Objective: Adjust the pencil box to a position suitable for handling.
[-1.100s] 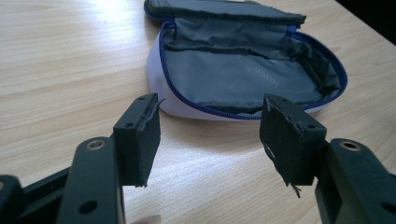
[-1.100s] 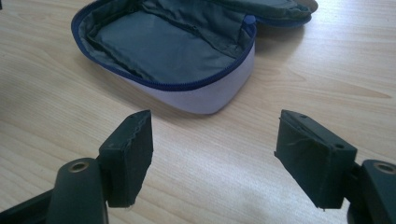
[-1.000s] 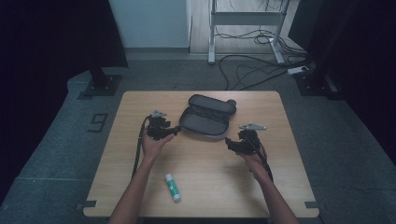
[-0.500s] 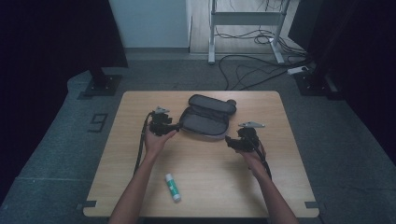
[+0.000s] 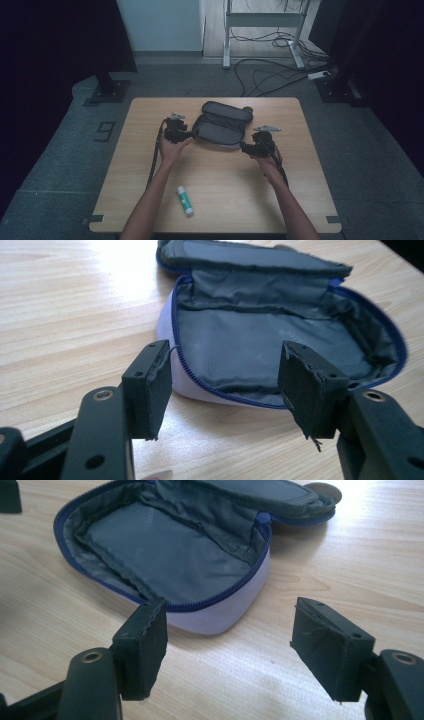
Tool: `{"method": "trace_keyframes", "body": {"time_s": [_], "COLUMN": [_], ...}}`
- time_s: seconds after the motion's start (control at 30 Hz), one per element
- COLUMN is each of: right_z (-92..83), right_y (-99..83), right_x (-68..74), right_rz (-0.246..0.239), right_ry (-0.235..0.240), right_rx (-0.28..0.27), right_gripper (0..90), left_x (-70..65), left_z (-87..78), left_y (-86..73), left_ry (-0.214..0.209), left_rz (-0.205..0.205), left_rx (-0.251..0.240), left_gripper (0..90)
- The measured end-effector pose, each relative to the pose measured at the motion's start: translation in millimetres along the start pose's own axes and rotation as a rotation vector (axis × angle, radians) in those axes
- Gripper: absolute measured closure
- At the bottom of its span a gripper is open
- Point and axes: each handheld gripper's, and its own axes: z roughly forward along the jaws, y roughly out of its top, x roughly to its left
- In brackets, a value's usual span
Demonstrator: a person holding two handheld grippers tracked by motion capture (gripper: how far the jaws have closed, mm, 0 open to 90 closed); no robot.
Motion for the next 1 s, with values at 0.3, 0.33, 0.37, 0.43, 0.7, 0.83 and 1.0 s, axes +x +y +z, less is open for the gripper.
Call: {"method": "trace_keyframes", "body": {"time_s": [0.3, 0.33, 0.37, 0.43, 0.7, 0.83, 1.0], "right_z": [10.4, 11.4, 12.1, 12.5, 12.8, 12.6, 14.0], "right_y": [2.1, 1.9, 1.8, 1.8, 1.5, 1.3, 0.7], "right_x": [-2.7, -2.7, -2.5, -1.7, -0.7, -1.4, -1.8], "right_rz": [0.000, 0.001, 0.001, 0.001, -0.013, -0.013, -0.021], "right_ry": [-0.005, -0.005, -0.004, -0.004, -0.008, -0.012, -0.015], "right_rx": [0.008, 0.011, 0.011, 0.011, 0.012, 0.017, 0.020], "right_gripper": [31.4, 31.4, 31.4, 31.5, 31.6, 31.5, 31.7], "left_x": [12.3, 13.2, 13.8, 14.6, 15.5, 12.1, 15.8], "left_z": [20.4, 21.8, 23.1, 24.2, 27.2, 28.4, 36.6], "left_y": [-6.9, -7.4, -7.9, -8.1, -1.2, 3.2, 0.7], "left_ry": [0.026, 0.029, 0.031, 0.034, 0.044, 0.034, 0.046], "left_rz": [-0.016, -0.017, -0.020, -0.020, -0.018, -0.017, -0.024], "left_rx": [0.045, 0.048, 0.047, 0.046, 0.053, 0.032, 0.068], "left_gripper": [39.1, 39.1, 39.1, 39.1, 38.4, 38.5, 38.3]}}
